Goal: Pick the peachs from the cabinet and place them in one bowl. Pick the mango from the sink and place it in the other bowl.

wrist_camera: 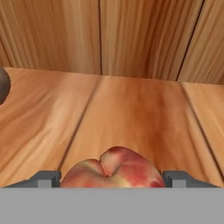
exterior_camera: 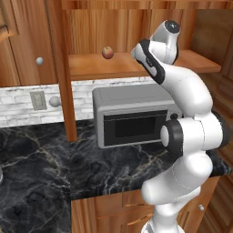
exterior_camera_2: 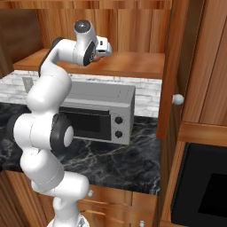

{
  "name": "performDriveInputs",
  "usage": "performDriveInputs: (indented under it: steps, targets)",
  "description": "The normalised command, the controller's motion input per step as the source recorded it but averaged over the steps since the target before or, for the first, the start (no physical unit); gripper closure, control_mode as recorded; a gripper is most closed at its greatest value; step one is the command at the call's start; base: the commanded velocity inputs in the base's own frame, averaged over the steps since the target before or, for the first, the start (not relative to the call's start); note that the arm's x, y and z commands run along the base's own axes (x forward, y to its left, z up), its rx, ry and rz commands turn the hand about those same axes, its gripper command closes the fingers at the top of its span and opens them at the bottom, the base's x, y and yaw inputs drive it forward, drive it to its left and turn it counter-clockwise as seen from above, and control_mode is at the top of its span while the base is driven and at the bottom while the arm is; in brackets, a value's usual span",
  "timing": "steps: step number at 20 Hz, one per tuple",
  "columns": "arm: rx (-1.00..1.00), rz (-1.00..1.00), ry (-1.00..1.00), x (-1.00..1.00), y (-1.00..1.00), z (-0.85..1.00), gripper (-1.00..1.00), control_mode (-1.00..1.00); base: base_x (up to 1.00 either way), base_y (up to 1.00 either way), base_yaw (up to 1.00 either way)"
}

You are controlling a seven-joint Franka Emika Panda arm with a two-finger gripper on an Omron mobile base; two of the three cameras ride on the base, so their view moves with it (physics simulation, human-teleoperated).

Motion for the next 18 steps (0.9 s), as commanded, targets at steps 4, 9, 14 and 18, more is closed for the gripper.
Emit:
performDriveInputs:
  steps: [4,9,14,18]
  targets:
    - [0.01,0.00,0.00,0.11,0.04,-0.20,1.00,-1.00,0.00,0.00,0.00]
    - [0.01,0.00,0.00,0.04,0.00,-0.20,1.00,-1.00,0.00,0.00,0.00]
    - [0.04,0.00,0.00,-0.30,0.00,-0.15,1.00,-1.00,0.00,0.00,0.00]
    - [0.10,0.00,-0.03,-0.44,0.00,0.00,1.00,-1.00,0.00,0.00,0.00]
